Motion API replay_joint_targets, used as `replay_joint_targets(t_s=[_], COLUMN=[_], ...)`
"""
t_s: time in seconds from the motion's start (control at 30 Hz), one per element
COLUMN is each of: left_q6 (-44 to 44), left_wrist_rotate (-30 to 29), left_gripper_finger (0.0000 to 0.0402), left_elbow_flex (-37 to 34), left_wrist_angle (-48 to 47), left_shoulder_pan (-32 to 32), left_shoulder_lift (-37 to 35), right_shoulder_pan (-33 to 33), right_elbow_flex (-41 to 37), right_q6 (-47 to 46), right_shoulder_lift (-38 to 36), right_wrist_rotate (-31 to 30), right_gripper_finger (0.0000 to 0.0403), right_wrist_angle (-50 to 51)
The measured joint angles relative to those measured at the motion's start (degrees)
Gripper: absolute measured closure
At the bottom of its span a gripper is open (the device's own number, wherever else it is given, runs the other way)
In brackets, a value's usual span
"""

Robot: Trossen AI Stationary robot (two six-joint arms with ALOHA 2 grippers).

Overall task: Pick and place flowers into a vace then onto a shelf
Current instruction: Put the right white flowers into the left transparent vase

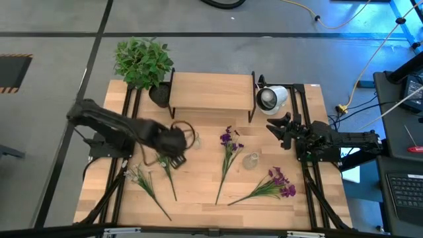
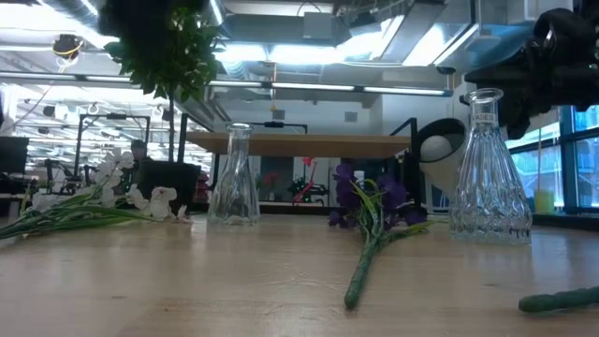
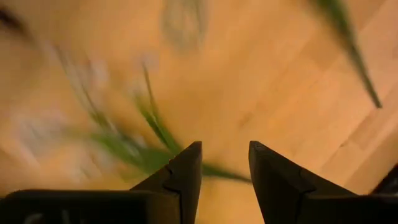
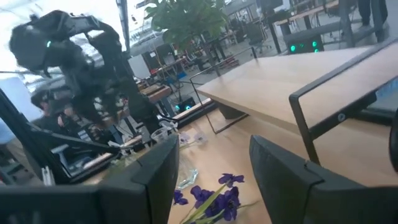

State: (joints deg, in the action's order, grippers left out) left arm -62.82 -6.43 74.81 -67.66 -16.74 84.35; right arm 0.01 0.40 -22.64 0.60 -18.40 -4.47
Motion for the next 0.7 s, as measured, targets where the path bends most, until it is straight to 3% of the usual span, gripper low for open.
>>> replay_joint_targets(t_s=[0.1, 0.27, 0.5, 0.7], left_q6=[-16.55, -36.91, -56.15, -62.87], left_wrist_rotate=[3.11, 4.38, 4.87, 5.44], left_gripper_finger=[0.0276, 0.0276, 0.0277, 0.0277], left_elbow_flex=[-0.24, -0.29, -0.31, -0.31], left_wrist_angle=[-0.07, 1.68, 4.54, 5.56], left_shoulder_pan=[-2.61, -8.36, -13.33, -14.25], left_shoulder_lift=[4.93, 11.32, 16.55, 20.02], right_shoulder_pan=[0.00, 0.00, 0.01, 0.00], right_elbow_flex=[0.00, 0.00, 0.00, 0.00], right_q6=[2.29, 3.66, 3.67, 3.40], right_shoulder_lift=[0.00, 0.00, 0.00, 0.00], right_wrist_rotate=[0.00, 0.00, 0.00, 0.00], right_gripper_finger=[0.0205, 0.0205, 0.0205, 0.0205], right_wrist_angle=[-0.06, -0.05, -0.03, 0.00])
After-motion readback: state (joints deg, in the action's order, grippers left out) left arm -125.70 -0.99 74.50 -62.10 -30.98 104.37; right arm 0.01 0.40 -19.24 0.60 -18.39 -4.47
